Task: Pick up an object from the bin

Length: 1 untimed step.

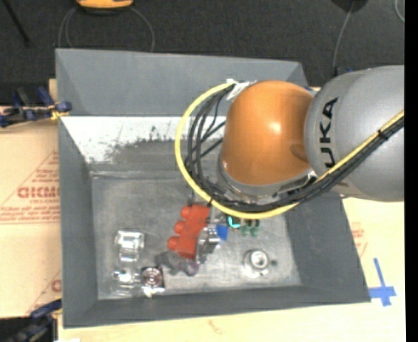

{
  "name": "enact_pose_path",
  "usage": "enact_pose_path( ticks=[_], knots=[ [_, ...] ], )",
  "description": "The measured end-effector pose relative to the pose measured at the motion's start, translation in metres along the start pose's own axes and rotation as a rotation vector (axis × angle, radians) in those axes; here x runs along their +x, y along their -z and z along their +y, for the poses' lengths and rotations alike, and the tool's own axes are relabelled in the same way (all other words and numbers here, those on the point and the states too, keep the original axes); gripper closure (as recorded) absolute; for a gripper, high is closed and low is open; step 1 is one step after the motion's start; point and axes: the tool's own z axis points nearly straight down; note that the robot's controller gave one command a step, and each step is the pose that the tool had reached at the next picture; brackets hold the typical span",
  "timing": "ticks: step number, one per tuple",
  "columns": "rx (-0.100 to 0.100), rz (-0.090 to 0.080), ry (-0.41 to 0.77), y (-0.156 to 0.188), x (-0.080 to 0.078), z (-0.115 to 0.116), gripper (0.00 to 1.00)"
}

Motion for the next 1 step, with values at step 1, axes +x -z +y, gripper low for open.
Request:
enact_pose_path(
  ticks=[1],
  knots=[
    [0.002, -0.007, 0.130, -0.0889, -0.0727, -0.0425, 0.00]
  ],
)
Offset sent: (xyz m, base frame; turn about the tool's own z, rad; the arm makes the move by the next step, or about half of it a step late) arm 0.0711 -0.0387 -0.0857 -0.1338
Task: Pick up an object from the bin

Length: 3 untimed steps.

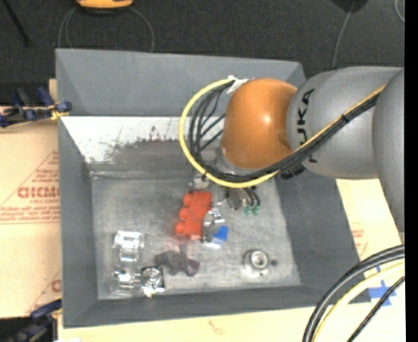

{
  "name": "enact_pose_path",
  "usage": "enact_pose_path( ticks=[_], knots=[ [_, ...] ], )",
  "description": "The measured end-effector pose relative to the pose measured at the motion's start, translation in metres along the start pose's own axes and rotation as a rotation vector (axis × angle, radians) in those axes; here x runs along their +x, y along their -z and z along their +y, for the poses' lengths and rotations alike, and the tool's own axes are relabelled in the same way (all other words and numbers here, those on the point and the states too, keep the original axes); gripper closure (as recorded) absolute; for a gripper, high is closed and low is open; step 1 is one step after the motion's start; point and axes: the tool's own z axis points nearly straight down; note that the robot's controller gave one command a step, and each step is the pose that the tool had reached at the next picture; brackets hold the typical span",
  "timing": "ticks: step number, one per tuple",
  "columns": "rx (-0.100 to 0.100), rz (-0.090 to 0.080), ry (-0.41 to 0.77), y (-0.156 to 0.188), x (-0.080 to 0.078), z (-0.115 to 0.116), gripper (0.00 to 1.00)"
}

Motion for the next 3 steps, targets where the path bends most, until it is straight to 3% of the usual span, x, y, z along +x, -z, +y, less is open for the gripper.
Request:
enact_pose_path(
  ticks=[1, 2, 3],
  knots=[
    [-0.002, -0.007, 0.207, -0.065, -0.016, -0.032, 0.00],
    [-0.002, -0.020, 0.203, -0.061, -0.020, -0.031, 1.00],
    [0.000, -0.012, 0.146, 0.098, -0.018, -0.011, 1.00]
  ],
)
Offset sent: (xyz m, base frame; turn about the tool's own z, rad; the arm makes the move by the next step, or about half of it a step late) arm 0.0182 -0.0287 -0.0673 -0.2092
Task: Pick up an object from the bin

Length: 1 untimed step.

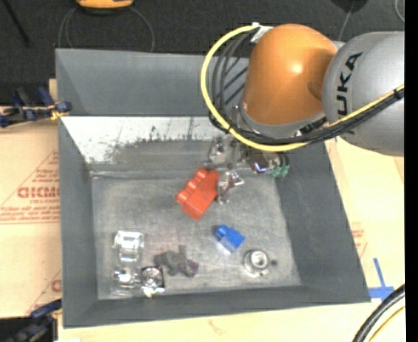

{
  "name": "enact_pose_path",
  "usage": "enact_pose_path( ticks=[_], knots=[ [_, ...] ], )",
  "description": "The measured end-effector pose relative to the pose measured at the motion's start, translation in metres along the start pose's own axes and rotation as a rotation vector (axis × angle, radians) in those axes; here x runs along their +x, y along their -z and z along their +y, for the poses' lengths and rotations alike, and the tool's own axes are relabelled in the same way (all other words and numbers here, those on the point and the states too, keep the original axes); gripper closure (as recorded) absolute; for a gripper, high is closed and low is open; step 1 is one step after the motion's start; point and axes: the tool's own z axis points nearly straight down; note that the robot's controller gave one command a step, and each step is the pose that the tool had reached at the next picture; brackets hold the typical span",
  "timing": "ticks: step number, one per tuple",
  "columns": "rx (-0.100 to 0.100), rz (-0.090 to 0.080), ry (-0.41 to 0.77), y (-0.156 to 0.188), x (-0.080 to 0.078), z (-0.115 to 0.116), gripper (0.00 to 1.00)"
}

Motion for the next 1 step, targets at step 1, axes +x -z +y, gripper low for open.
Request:
enact_pose_path(
  ticks=[1],
  knots=[
    [-0.003, 0.012, 0.198, -0.0337, 0.0197, -0.0029, 1.00]
  ],
)
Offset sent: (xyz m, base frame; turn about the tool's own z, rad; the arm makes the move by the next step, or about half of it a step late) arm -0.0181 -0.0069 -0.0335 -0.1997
